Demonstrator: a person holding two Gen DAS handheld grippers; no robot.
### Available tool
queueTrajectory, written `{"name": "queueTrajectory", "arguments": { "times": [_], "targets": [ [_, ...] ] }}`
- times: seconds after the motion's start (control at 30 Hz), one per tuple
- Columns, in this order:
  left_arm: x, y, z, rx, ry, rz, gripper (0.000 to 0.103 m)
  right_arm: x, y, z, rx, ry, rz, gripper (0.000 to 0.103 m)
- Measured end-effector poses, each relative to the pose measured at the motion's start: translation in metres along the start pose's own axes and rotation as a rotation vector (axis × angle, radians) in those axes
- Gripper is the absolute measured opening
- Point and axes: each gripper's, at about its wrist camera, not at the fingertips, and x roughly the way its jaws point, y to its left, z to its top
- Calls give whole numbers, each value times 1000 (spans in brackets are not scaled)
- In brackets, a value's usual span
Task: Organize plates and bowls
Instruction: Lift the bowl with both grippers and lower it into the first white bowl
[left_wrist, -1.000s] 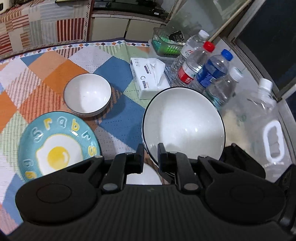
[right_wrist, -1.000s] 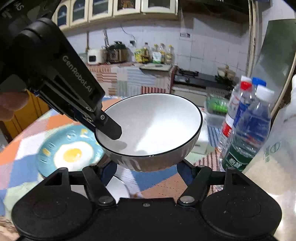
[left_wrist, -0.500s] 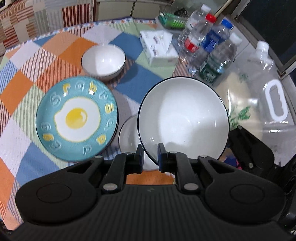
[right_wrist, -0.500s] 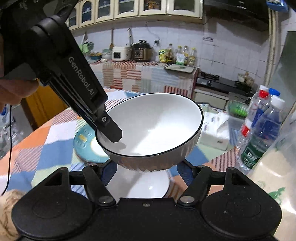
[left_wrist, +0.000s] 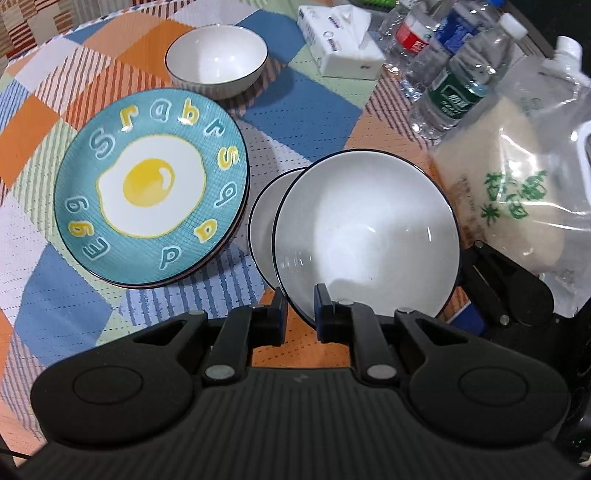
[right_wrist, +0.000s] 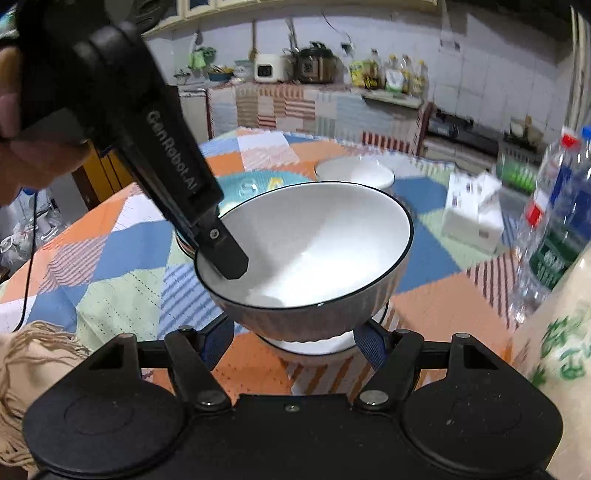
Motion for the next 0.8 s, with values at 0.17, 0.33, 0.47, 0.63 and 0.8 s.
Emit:
{"name": "queueTrajectory", "arguments": {
  "times": [0.17, 0.33, 0.47, 0.63, 0.8],
  "targets": [
    [10, -6, 3, 32, -11, 66, 14, 16, -4, 0, 27, 41, -11, 77],
    [15, -7, 8, 55, -14, 126, 15, 20, 0, 7, -26, 71, -18, 77],
    [22, -6, 9, 71, -28, 166, 16, 23, 1, 9, -70, 97, -35, 80],
    [30, -7, 10, 63, -17, 141, 16, 20, 12, 9, -118, 80, -86, 74],
    [27, -2, 9, 59, -26, 101, 17, 23, 25, 15, -122, 77, -105, 73]
  ]
}}
